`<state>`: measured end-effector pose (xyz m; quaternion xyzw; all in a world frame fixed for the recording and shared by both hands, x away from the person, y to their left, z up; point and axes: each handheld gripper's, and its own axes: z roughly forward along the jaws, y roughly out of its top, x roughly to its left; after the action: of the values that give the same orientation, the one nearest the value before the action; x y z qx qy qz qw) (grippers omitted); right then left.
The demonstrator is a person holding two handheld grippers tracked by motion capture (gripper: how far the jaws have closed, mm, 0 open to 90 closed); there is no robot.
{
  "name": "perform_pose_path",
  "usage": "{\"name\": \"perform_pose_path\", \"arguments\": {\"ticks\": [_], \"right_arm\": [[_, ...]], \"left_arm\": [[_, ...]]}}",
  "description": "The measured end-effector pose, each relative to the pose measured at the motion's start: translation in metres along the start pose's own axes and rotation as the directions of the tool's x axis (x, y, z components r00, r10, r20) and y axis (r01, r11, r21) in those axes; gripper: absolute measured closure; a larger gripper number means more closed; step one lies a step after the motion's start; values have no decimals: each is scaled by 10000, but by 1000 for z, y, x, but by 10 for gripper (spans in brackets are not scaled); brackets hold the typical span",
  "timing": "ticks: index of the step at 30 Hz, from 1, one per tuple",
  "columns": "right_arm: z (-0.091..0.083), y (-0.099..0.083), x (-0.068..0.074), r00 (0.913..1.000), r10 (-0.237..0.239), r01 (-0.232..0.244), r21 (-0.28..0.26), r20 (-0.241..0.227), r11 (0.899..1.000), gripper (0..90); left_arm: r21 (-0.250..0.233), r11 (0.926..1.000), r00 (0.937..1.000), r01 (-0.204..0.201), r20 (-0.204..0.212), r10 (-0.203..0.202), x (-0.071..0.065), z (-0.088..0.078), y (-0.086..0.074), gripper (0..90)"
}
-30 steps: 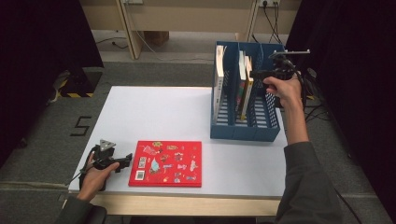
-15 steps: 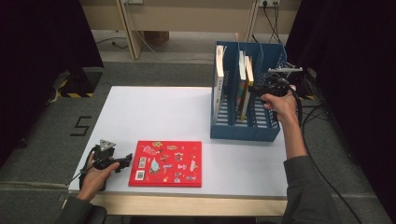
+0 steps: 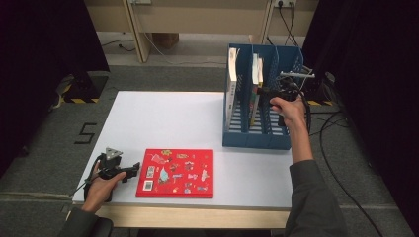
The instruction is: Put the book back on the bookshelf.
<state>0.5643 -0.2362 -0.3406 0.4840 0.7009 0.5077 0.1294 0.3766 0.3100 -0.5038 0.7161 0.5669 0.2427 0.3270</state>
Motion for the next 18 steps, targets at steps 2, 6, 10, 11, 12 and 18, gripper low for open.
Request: {"name": "perform_pose_path", "arguments": {"ticks": [2,6,10,11,12,18], "right_arm": [[-1,-2,0,9999,38,-37,45,-99,10000,682],[-3,-10,-5,9990,-419,404,798,164,9960,569],[-8,-17,-3,9977,-654,638,825,163,9945,543],[-10,-18,-2,9961,-821,793,825,312,9934,535],[-12,-19,0,9934,-1026,978,882,519,9913,527],[-19,-24,12,9870,-1427,1361,871,744,9868,345]], "left_arm": [[11,10000,10000,-2,-1,2,0,0,0,132],[-5,10000,10000,19,7,-19,0,0,0,132],[7,10000,10000,0,8,0,0,0,0,132],[13,10000,10000,-7,1,7,0,0,0,132],[15,10000,10000,-9,2,9,0,0,0,131],[-5,10000,10000,22,7,-22,0,0,0,132]]}}
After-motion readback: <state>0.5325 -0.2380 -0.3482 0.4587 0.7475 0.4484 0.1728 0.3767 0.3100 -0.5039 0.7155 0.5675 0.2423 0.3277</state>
